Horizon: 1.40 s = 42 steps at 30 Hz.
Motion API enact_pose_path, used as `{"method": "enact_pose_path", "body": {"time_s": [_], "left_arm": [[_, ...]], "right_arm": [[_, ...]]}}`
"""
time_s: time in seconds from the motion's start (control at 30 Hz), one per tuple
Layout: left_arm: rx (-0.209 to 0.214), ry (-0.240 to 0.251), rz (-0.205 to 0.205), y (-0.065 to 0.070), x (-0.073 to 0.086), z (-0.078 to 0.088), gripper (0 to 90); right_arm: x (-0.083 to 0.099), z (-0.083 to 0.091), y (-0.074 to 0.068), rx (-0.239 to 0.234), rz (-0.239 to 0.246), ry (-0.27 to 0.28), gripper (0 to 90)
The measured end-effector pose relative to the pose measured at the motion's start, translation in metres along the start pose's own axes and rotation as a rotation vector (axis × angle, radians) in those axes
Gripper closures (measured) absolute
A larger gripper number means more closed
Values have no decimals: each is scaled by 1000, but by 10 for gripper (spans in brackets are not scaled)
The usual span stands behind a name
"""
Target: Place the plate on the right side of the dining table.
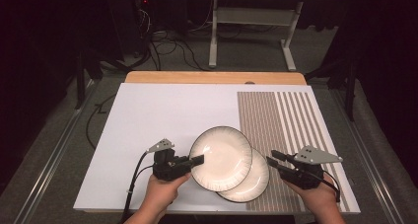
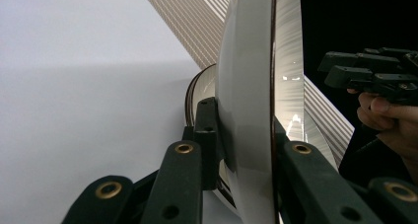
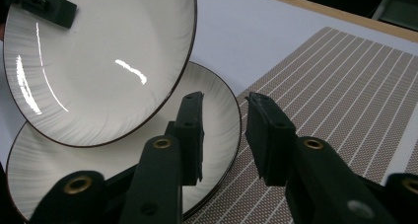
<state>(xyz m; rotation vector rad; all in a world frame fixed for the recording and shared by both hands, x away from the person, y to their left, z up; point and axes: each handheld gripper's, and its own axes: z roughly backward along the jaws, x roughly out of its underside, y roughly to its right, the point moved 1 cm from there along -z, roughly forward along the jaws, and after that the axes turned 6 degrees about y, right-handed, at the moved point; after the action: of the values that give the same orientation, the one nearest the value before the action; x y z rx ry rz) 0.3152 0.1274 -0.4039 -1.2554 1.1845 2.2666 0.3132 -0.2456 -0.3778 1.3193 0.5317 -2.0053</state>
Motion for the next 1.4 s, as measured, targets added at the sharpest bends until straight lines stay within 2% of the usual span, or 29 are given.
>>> {"method": "enact_pose_path", "body": {"time_s": [0.1, 0.17, 0.23, 0.33, 0.6, 0.63, 0.67, 0.7, 0.93, 0.97, 1.0, 1.07, 1.2, 1.23, 1.27, 1.4], "left_arm": [[1, 14, -12, 2, -2, 2, 786], [0, 18, -20, 2, -2, 3, 788], [-2, 22, -29, 3, -3, 4, 791], [1, 29, -43, 4, -4, 5, 795], [-20, 67, -91, 5, -7, 9, 800], [-29, 78, -115, 5, -8, 11, 800], [-29, 78, -115, 5, -8, 11, 800], [-39, 90, -135, 5, -9, 12, 800], [-88, 144, -176, 1, -12, 19, 799], [-95, 161, -194, -1, -13, 21, 799], [-95, 161, -194, -1, -13, 21, 799], [-105, 181, -228, 1, -13, 23, 799], [-107, 189, -274, 2, -13, 25, 799], [-102, 191, -287, 2, -13, 25, 797], [-102, 191, -287, 2, -13, 25, 797], [-102, 180, -341, 4, -13, 26, 794]], "right_arm": [[0, 3, 2, 23, 0, 15, 607], [-1, 3, 2, 24, 3, 20, 590], [-1, 5, 4, 35, -16, 30, 560], [-1, 7, 5, 40, -10, 41, 534], [-1, 10, 9, 54, -24, 71, 393], [0, 11, 9, 63, -27, 78, 372], [0, 11, 9, 63, -27, 78, 372], [-1, 12, 9, 66, -34, 87, 337], [-2, 13, 10, 86, -43, 97, 215], [-2, 14, 11, 89, -44, 105, 173], [-2, 14, 11, 89, -44, 105, 173], [-3, 15, 11, 96, -45, 116, 153], [-3, 17, 12, 99, -58, 140, 67], [-3, 18, 13, 110, -63, 148, 21], [-3, 18, 13, 110, -63, 148, 21], [-4, 21, 15, 126, -63, 190, 7]]}}
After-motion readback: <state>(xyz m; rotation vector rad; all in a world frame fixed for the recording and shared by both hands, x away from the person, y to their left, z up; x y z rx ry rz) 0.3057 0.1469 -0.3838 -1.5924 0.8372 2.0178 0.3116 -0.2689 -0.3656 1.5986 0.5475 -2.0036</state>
